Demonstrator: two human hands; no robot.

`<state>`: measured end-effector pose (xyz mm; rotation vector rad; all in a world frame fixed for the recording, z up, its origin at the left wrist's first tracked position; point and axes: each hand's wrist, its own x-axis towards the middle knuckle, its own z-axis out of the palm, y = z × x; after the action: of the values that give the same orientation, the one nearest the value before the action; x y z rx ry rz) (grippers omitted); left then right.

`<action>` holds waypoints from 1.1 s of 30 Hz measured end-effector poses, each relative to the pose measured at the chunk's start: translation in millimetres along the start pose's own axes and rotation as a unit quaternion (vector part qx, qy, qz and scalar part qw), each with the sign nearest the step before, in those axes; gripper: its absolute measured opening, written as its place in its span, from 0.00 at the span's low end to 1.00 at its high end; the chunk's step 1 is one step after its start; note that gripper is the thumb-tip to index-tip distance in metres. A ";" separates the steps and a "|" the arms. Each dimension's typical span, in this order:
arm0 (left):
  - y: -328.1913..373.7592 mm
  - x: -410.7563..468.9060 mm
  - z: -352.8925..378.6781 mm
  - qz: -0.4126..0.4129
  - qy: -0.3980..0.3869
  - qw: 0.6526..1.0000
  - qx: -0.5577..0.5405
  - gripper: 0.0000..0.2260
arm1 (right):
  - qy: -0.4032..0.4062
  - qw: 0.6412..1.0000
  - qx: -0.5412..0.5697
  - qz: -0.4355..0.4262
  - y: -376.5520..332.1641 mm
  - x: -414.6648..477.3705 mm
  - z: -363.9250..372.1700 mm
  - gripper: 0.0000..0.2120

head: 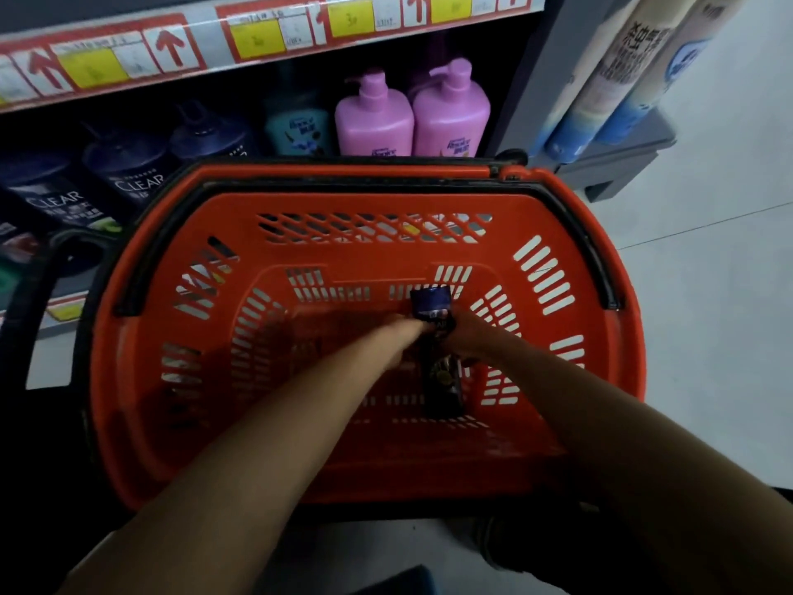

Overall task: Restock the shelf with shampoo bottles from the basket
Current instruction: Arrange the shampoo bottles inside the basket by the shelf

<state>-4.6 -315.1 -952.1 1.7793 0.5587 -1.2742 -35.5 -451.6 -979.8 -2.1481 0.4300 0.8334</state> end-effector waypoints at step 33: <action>66.1 -287.1 -107.4 0.503 0.079 0.856 -0.093 0.08 | 0.161 0.896 0.351 -0.221 -202.8 -233.8 -102.2 0.23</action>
<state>-6.2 -226.9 -651.2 1.6288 -0.1931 -0.3253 -53.1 -392.7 -659.7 -1.5893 0.3189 0.0276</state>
